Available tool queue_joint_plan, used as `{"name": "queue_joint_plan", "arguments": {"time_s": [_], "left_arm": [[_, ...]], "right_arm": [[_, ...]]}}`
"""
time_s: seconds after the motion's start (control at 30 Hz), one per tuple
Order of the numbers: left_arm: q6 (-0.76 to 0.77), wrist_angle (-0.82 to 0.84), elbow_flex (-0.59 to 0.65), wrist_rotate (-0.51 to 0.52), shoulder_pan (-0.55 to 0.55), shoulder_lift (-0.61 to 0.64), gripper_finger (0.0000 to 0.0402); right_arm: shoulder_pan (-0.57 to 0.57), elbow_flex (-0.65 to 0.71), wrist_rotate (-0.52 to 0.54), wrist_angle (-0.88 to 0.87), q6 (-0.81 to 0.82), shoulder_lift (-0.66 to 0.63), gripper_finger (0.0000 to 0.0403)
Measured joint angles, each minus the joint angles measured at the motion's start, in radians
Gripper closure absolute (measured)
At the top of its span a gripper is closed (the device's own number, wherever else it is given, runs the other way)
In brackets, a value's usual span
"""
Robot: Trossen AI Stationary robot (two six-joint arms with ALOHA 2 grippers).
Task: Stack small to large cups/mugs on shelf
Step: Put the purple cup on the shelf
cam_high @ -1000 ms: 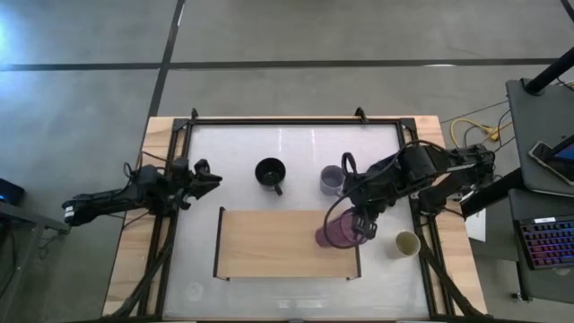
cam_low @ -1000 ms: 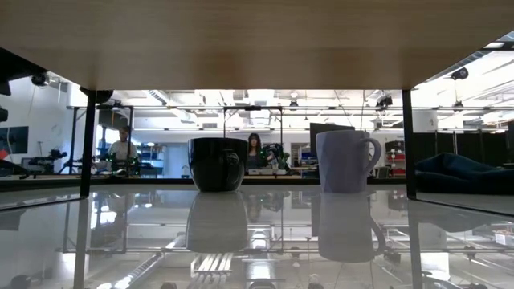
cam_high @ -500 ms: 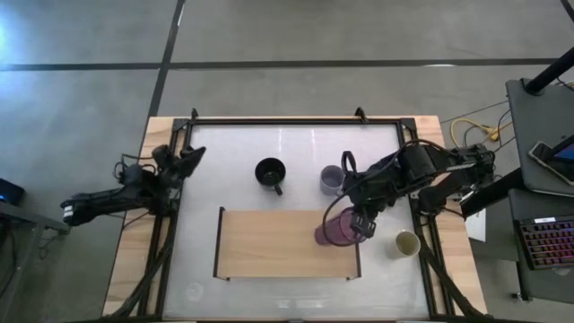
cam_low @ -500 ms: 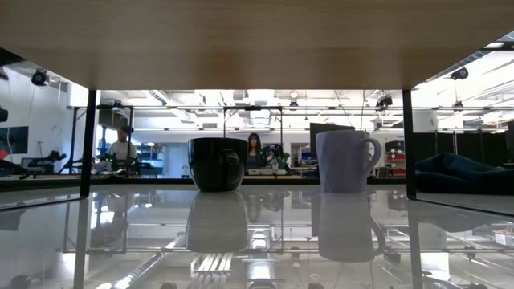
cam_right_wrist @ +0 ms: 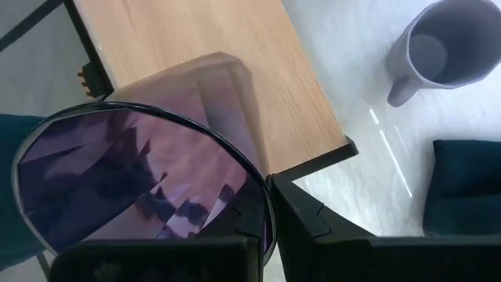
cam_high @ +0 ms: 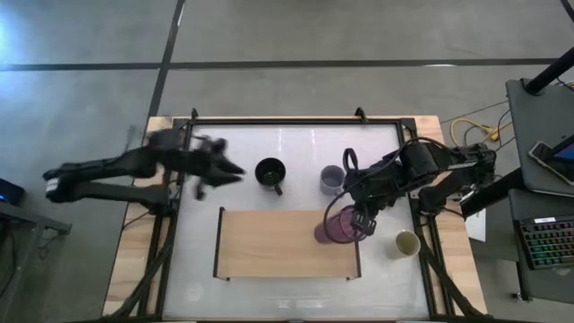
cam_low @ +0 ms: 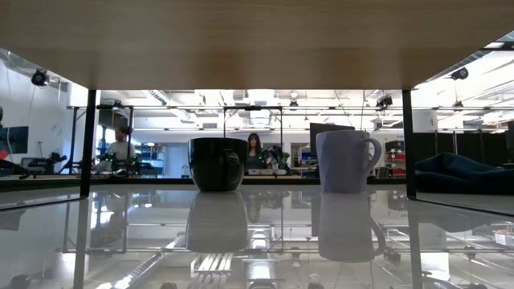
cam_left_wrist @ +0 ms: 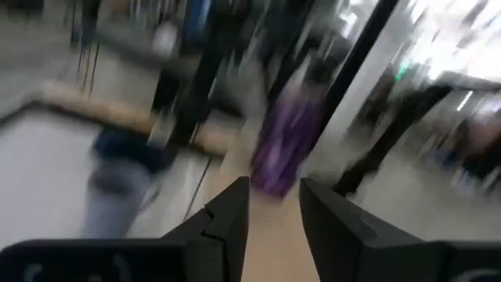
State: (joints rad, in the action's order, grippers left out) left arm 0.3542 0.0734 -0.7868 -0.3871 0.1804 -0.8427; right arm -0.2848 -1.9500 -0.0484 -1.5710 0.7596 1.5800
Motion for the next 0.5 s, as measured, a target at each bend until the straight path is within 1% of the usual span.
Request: {"name": "queue_joint_plan", "arguments": {"time_s": [0.07, 0.17, 0.23, 0.33, 0.43, 0.5], "left_arm": [[-0.052, 0.003, -0.057, 0.001, -0.017, -0.092, 0.0301], [-0.074, 0.025, -0.125, 0.001, -0.043, -0.206, 0.0301], [-0.081, -0.012, -0.181, -0.001, -0.056, -0.261, 0.0301], [-0.076, 0.001, -0.249, -0.002, -0.090, -0.351, 0.0301], [-0.075, 0.020, -0.315, -0.002, -0.142, -0.423, 0.0301], [-0.088, -0.002, -0.358, -0.005, -0.176, -0.453, 0.0301]], "right_arm": [[0.001, 0.000, 0.007, 0.000, 0.013, -0.001, 0.0390], [0.003, 0.004, 0.019, 0.000, 0.019, -0.002, 0.0390], [0.008, 0.007, 0.025, 0.000, 0.018, -0.002, 0.0390], [0.011, 0.018, 0.025, -0.001, 0.023, -0.003, 0.0390], [0.011, 0.025, 0.002, 0.000, 0.025, -0.004, 0.0390], [0.008, 0.025, -0.010, 0.000, 0.018, -0.007, 0.0390]]}}
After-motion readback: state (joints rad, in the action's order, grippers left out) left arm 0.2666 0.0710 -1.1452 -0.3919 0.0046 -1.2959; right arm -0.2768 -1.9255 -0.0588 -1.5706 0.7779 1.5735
